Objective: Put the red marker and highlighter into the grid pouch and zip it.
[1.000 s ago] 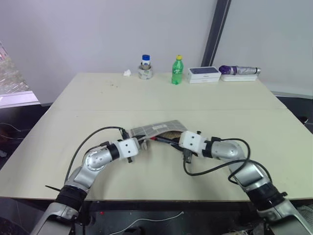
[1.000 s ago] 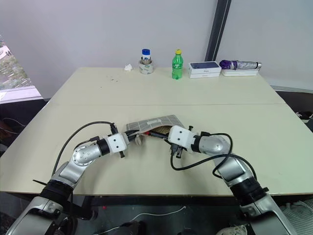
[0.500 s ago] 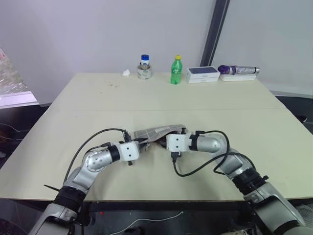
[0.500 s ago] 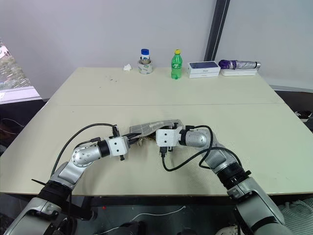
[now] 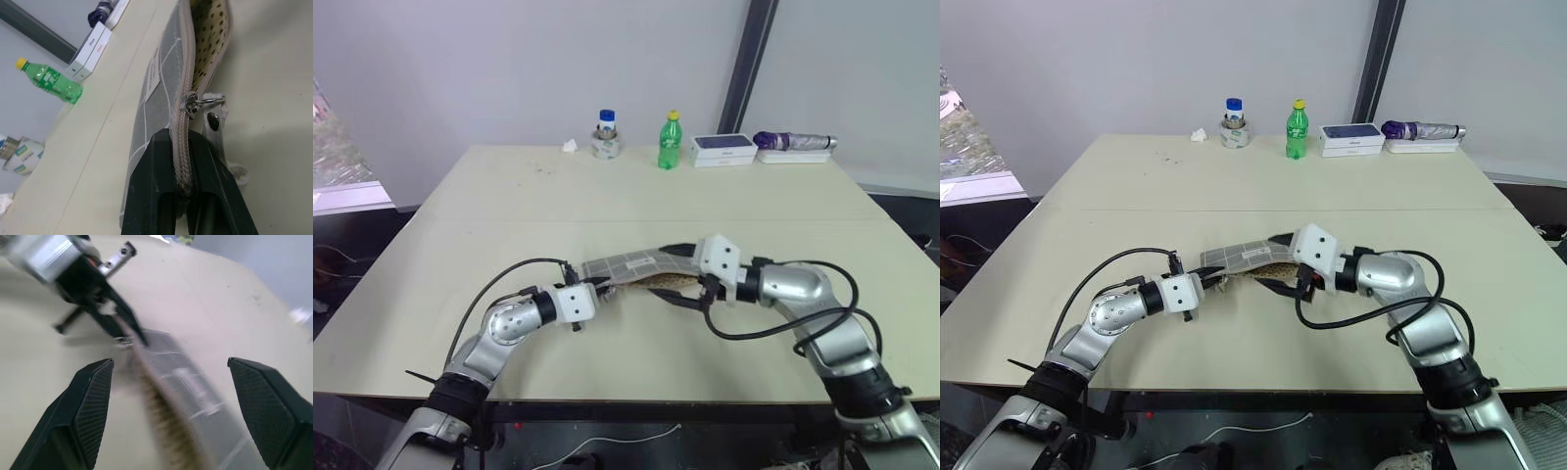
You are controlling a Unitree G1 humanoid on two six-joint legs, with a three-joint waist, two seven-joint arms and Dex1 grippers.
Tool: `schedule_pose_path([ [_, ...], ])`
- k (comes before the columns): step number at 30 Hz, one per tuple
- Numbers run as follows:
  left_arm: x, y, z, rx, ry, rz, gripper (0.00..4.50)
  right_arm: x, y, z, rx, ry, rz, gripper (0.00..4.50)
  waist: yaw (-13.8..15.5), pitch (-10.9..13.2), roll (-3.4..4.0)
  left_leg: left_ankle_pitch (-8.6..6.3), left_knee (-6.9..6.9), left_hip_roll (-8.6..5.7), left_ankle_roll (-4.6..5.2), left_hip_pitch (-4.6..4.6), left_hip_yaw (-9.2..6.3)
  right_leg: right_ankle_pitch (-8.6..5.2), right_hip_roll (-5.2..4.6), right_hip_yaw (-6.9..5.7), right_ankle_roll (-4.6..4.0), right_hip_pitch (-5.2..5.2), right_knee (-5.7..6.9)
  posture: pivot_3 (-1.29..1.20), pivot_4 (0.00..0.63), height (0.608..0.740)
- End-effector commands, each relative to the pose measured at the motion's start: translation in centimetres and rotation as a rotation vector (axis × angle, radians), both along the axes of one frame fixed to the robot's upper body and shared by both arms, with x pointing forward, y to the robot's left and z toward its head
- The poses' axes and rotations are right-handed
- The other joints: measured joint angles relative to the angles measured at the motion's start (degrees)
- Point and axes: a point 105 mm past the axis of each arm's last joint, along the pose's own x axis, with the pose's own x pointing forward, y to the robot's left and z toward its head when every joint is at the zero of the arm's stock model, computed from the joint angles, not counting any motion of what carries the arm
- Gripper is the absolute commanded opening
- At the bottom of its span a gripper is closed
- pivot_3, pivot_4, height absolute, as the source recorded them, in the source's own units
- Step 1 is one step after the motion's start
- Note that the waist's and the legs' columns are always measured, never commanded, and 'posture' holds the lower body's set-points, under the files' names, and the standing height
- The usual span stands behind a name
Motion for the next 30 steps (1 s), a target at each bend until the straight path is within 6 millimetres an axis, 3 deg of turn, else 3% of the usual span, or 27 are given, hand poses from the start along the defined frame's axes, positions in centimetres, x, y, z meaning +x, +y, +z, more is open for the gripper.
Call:
schedule_pose_path([
  [1, -0.2, -1.2, 0.1, 0.049, -0.041, -0.039, 0.00, -2.2, 1.5, -2.7, 0.123, 0.231, 0.027, 3.87, -0.1, 0.0, -0.02, -0.01, -0.01, -0.01, 0.01, 0.00, 0.00, 0.00, 0.00, 0.00, 0.00, 0.00, -0.01, 0.00, 0.150, 0.740],
  [3, -0.2, -1.3, 0.0, 0.055, -0.047, -0.043, 0.00, -2.2, 2.1, -3.3, 0.206, 0.321, 0.005, 3.87, -0.4, 0.0, 0.01, 0.00, -0.04, -0.02, 0.01, 0.01, 0.01, 0.00, 0.01, 0.00, 0.00, -0.03, 0.01, 0.00, 0.150, 0.740],
  [8, 0.4, -2.0, 1.5, 0.048, -0.090, -0.042, 0.00, -0.4, 4.3, -7.3, 0.063, 0.331, -0.109, 3.87, -0.6, 0.0, 0.01, 0.01, -0.03, -0.03, -0.01, 0.01, 0.00, 0.00, 0.05, 0.03, 0.00, -0.11, 0.09, 0.00, 0.150, 0.740],
  [13, 0.5, -2.3, 2.0, 0.062, -0.114, -0.048, 0.00, 1.8, 5.6, -6.6, 0.156, 0.316, -0.208, 3.87, -0.5, 0.0, 0.01, 0.01, -0.04, -0.07, -0.01, -0.03, 0.00, 0.00, 0.03, 0.04, 0.00, -0.13, 0.06, 0.00, 0.150, 0.740],
  [17, 0.3, -2.5, 2.4, 0.065, -0.126, -0.056, 0.00, 2.8, 6.8, -5.1, 0.341, 0.429, -0.245, 3.87, -0.5, 0.0, 0.01, 0.02, -0.05, -0.06, -0.02, -0.02, -0.01, 0.00, 0.05, 0.02, 0.00, -0.12, 0.08, 0.00, 0.150, 0.740],
  [27, 1.0, -2.4, 3.7, 0.063, -0.154, -0.038, 0.00, 4.2, 8.9, -4.8, 0.431, 0.474, -0.241, 3.87, -1.0, 0.0, 0.01, 0.01, -0.09, -0.08, -0.02, -0.02, 0.00, 0.00, 0.05, 0.04, 0.00, -0.17, 0.09, 0.00, 0.150, 0.740],
  [30, 1.1, -2.3, 3.9, 0.066, -0.161, -0.034, 0.00, 5.2, 9.1, -4.8, 0.467, 0.485, -0.286, 2.53, -1.5, 0.0, 0.01, 0.02, -0.12, -0.07, -0.02, -0.02, -0.01, 0.00, 0.07, 0.04, 0.00, -0.19, 0.11, 0.00, 0.150, 0.740],
])
